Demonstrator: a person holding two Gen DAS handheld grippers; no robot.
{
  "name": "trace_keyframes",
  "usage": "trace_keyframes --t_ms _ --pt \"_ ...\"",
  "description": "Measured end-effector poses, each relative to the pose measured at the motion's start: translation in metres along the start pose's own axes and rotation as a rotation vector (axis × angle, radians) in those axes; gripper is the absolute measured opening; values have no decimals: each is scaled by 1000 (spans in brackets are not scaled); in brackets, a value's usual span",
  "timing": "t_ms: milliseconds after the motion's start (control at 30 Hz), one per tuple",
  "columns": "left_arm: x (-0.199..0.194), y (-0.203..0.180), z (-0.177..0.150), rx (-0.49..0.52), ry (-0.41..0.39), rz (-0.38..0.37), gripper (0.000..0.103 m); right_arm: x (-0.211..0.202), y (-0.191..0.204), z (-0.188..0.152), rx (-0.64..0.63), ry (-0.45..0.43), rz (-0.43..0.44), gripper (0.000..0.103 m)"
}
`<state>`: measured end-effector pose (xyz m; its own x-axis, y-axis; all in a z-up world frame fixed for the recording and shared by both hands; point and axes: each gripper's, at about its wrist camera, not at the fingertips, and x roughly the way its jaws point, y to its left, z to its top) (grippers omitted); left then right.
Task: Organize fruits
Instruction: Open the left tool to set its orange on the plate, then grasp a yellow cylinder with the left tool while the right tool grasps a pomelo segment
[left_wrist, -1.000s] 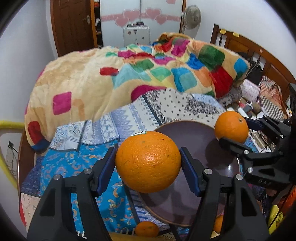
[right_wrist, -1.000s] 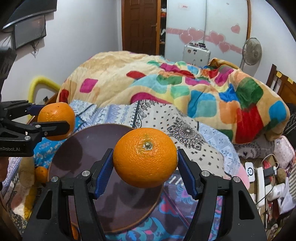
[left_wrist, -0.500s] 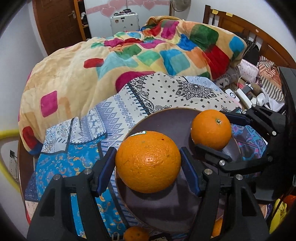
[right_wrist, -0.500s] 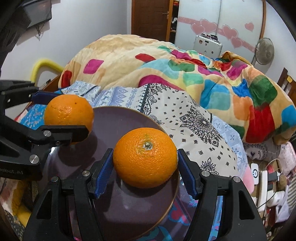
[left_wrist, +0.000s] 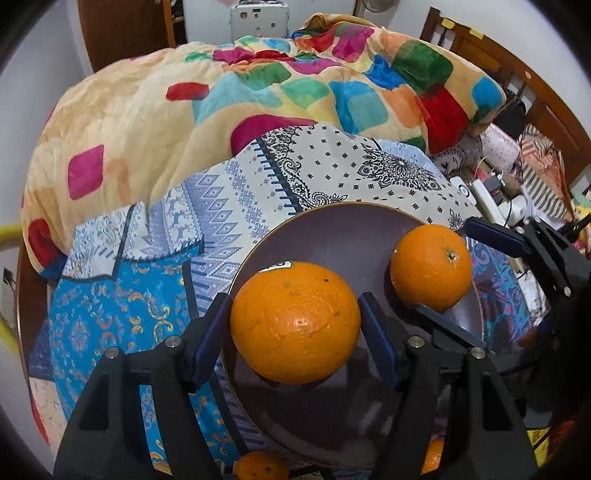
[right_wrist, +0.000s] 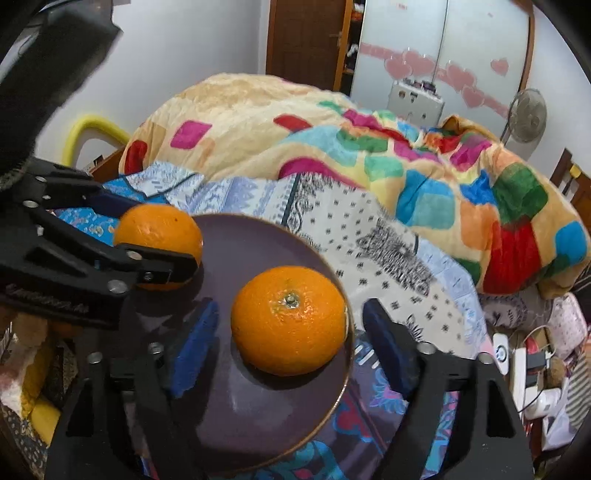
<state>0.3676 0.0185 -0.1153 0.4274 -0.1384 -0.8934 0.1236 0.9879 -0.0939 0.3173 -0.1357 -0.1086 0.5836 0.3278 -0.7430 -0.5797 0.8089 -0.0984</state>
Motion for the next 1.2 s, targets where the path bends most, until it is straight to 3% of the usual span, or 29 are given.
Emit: trace_keyframes --t_ms 133,267,467,733,900,1200 --pt "-5 2 -3 -8 -3 -6 69 -13 1 -2 -4 -16 -1 80" --pt "-32 -7 -3 45 -114 75 74 -26 1 -6 2 -31 0 80" --pt "-63 -1 -13 34 -164 82 77 -49 -1 -14 24 -60 -10 80" --pt "-93 29 -59 10 -173 166 78 -75 0 -25 53 -84 -3 80" --pt "-101 37 -89 -21 -161 152 80 -86 1 -37 75 -90 -16 80" --pt "-89 17 -119 -4 -136 125 83 -104 8 -63 86 -91 -47 81"
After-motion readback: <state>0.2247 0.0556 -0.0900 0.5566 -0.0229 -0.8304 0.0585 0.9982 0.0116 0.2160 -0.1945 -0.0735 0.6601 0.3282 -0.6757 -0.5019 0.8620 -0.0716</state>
